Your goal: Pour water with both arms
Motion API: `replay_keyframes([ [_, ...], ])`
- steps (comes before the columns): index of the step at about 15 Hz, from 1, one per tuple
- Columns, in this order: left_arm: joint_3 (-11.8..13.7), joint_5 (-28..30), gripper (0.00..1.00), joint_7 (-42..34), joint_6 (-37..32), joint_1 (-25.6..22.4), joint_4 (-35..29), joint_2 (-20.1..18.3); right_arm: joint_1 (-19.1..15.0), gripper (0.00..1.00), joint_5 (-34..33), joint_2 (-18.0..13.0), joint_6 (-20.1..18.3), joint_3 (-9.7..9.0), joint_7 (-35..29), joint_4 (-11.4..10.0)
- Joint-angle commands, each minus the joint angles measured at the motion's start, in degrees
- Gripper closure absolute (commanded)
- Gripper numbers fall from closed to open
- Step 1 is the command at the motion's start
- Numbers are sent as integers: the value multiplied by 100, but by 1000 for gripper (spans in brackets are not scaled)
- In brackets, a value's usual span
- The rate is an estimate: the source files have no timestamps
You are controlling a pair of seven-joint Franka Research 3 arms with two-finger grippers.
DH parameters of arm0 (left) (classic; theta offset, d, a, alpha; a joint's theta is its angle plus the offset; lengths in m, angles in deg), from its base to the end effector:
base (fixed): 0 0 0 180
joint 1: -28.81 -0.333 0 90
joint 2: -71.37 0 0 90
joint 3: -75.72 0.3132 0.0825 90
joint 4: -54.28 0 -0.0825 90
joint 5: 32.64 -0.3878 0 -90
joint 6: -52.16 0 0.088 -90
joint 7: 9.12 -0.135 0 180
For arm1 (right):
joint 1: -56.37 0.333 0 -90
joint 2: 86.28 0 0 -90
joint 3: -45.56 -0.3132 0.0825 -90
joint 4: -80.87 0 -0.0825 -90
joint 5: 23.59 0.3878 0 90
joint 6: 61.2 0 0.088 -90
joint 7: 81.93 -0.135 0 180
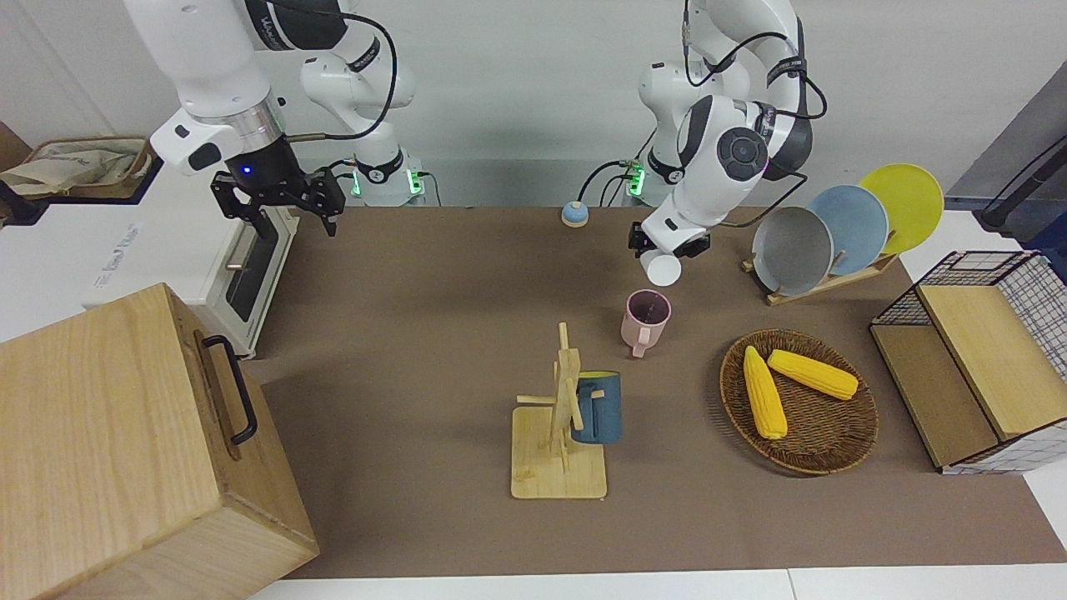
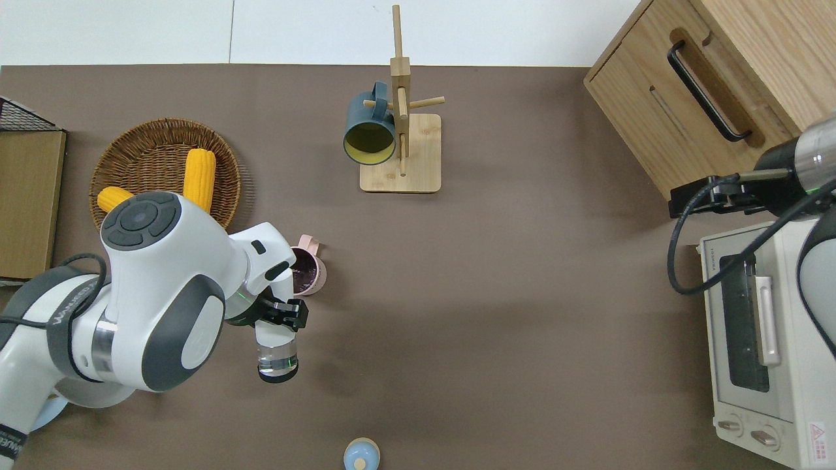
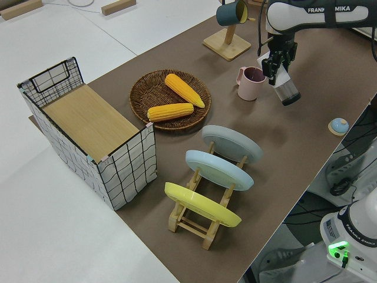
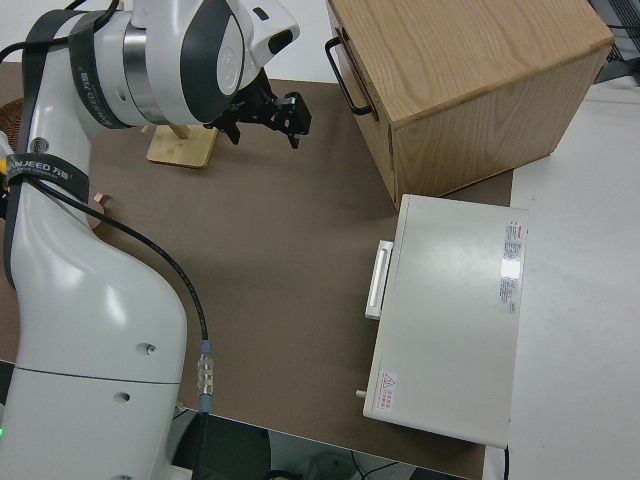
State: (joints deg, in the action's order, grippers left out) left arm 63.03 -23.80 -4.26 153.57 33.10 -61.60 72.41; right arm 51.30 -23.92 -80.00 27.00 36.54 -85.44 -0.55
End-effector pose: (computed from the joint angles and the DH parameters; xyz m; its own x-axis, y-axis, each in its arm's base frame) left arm 0.4928 -0.1687 0.3905 0.9447 -0.1704 -0.2802 -0.1424 -0.9828 0.1177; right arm 0.5883 0.0347 0.5998 0.9999 0.0064 0.0094 0.0065 -0.9999 -0.0120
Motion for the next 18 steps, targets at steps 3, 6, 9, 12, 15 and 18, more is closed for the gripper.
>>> replay_keyframes([
  [3, 21, -145, 1000, 217, -359, 72, 347, 107, -56, 5, 129, -40, 39, -21, 96, -32],
  [6, 21, -136, 1000, 226, -376, 72, 347, 106, -56, 5, 129, -40, 39, -21, 96, -32],
  [9, 21, -136, 1000, 226, -376, 89, 347, 106, -56, 5, 129, -40, 39, -21, 96, -32],
  [12, 12, -136, 1000, 244, -481, 98, 347, 98, -56, 5, 138, -40, 39, -21, 96, -32],
  [15, 12, -128, 1000, 252, -508, 107, 329, 54, -56, 5, 129, -40, 39, -21, 96, -32],
  [18, 3, -119, 1000, 252, -526, 116, 303, 1, -56, 5, 129, -40, 39, -21, 96, -32],
])
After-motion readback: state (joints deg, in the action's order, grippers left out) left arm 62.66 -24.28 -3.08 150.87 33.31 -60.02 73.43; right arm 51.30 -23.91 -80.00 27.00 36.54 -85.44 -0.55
